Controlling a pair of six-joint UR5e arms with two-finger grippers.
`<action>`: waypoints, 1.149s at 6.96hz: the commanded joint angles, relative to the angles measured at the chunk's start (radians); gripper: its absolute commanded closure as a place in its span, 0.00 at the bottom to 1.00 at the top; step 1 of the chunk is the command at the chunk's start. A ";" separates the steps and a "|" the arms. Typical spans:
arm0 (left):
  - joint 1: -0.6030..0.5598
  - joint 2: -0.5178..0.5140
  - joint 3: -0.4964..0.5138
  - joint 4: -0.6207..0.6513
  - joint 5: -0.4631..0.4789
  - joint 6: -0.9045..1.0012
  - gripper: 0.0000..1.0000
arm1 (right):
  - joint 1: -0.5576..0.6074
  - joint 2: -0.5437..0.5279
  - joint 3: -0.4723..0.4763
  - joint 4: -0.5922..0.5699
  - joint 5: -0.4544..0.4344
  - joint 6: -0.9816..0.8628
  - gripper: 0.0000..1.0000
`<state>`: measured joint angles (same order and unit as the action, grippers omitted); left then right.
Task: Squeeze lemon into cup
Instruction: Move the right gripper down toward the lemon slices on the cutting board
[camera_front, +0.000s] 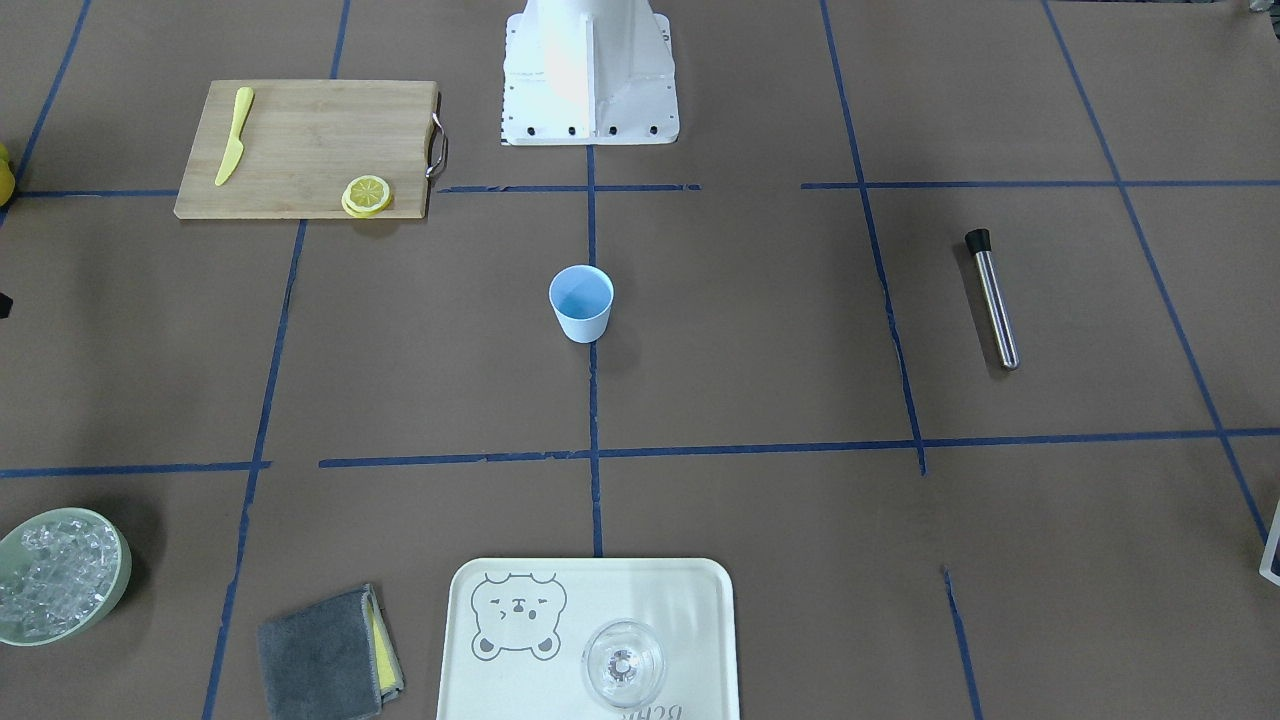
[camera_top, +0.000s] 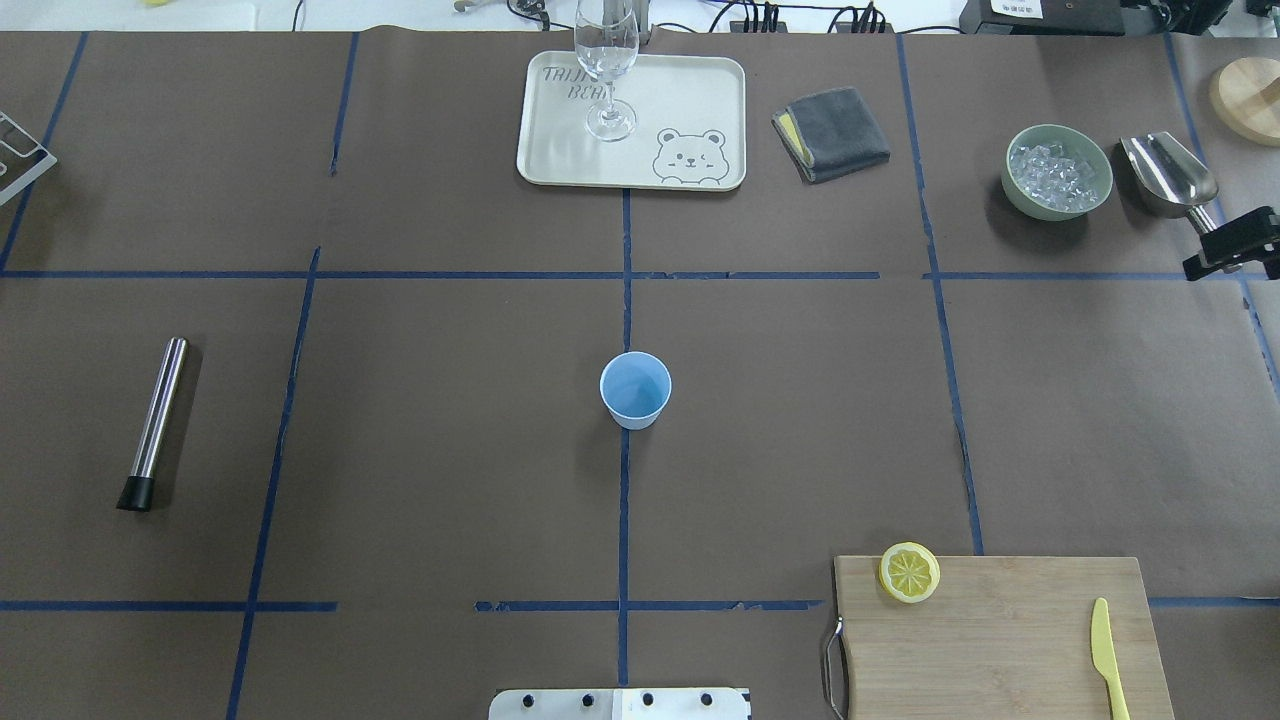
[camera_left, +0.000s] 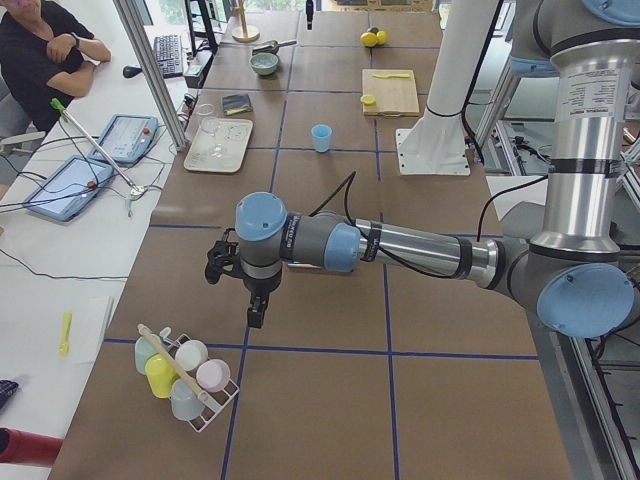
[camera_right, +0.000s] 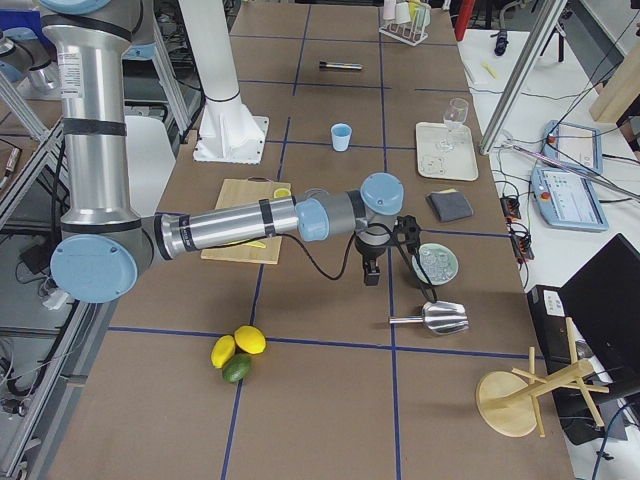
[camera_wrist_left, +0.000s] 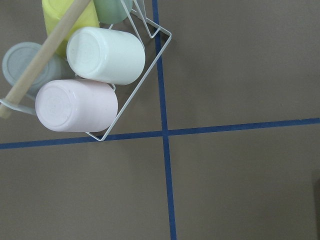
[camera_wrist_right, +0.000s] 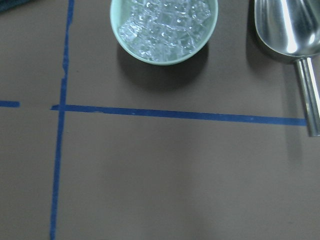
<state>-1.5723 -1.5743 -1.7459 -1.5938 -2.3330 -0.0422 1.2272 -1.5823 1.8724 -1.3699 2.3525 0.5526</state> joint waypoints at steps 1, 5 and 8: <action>0.000 -0.003 -0.020 0.000 0.000 -0.002 0.00 | -0.217 -0.065 0.106 0.190 -0.126 0.360 0.00; 0.009 -0.004 -0.032 -0.011 -0.012 0.001 0.00 | -0.688 -0.070 0.261 0.199 -0.476 0.775 0.00; 0.095 -0.007 -0.032 -0.047 -0.005 -0.103 0.00 | -0.889 -0.080 0.277 0.198 -0.636 0.857 0.00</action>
<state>-1.5096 -1.5803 -1.7790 -1.6122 -2.3431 -0.0838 0.4109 -1.6563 2.1468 -1.1716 1.7746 1.3833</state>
